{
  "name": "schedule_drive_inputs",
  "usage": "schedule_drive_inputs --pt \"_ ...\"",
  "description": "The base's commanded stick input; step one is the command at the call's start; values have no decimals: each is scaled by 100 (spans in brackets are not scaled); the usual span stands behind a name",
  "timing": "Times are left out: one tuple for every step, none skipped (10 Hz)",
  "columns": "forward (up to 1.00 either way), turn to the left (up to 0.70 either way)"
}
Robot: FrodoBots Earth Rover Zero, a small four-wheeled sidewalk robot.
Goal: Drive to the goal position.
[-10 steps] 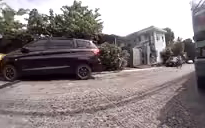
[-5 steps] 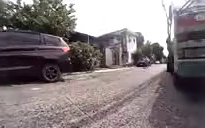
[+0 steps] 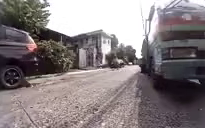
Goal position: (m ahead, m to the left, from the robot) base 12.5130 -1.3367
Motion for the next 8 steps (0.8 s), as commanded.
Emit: schedule_drive_inputs --pt "70 0" --pt "70 0" --pt "70 0" --pt "70 0" --pt "70 0" --pt "70 0" --pt "70 0" --pt "70 -9"
